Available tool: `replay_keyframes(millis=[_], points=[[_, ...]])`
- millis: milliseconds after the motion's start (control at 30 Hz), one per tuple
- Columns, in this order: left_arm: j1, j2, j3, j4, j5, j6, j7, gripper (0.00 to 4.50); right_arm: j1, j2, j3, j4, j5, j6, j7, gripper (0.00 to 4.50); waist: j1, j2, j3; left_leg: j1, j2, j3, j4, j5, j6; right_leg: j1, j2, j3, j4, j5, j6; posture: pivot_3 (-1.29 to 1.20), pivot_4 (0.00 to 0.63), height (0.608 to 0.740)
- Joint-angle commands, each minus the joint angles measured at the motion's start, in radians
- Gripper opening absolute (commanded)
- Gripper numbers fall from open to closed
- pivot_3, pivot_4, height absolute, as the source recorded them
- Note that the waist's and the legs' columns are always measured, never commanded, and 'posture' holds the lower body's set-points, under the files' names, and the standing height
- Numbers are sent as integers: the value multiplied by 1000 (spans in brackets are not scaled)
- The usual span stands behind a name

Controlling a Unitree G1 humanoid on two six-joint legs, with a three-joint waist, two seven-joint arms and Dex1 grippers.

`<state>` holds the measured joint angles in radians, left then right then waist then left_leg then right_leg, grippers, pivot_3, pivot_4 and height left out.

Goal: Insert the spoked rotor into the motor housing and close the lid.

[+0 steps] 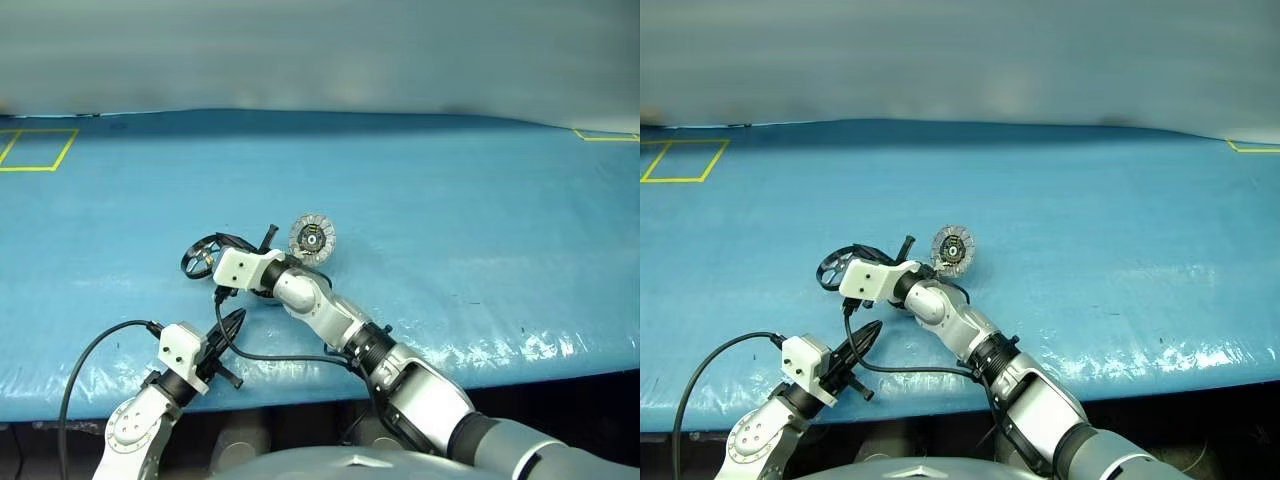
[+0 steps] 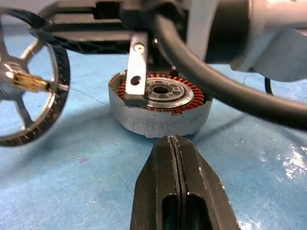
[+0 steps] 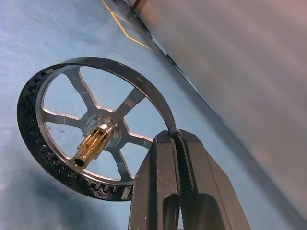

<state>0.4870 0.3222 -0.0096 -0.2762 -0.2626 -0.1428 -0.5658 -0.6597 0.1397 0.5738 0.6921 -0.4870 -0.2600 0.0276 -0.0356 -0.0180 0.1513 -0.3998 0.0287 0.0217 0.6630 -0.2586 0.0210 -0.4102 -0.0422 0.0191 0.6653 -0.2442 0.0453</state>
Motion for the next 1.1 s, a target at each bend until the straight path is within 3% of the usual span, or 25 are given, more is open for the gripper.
replay_keyframes(millis=[33, 267, 467, 767, 1100], points=[[1, 5, 0, -42, 7, -5, 6, 0, -84, 85, -26, 72, 6, -38, -77, 12, -2, 0, 0, 0, 0, 1, 0, 0, 0, 1, 0, 1, 0, 0, 0, 0, 150, 740], [-1, -11, 30, -86, -24, 18, 41, 0, -46, 60, -6, 126, 5, -87, -84, 12, -6, 0, 0, 0, 1, 2, -1, 0, 0, 1, 1, 2, 2, 0, 0, 0, 150, 740], [-12, 12, 161, -177, -103, 98, 107, 0, 35, 44, -87, -92, 142, -18, 30, 12, -4, 0, 0, -1, 1, 1, -1, 0, 0, 0, 1, 2, 2, 0, 0, 0, 150, 740], [18, 59, 263, -228, -48, 133, 140, 2895, 81, 35, -103, -232, 208, 93, 131, 0, -3, 0, 0, -1, 1, 1, -1, 0, 0, 1, 1, 2, 1, 0, 0, 0, 150, 740], [7, 121, 293, -210, -81, 136, 50, 2895, 142, 28, -99, -366, 300, 185, 287, 0, -3, 0, 0, -1, 1, 1, -1, 0, 0, 1, 1, 1, 1, 0, 0, 0, 150, 740]])
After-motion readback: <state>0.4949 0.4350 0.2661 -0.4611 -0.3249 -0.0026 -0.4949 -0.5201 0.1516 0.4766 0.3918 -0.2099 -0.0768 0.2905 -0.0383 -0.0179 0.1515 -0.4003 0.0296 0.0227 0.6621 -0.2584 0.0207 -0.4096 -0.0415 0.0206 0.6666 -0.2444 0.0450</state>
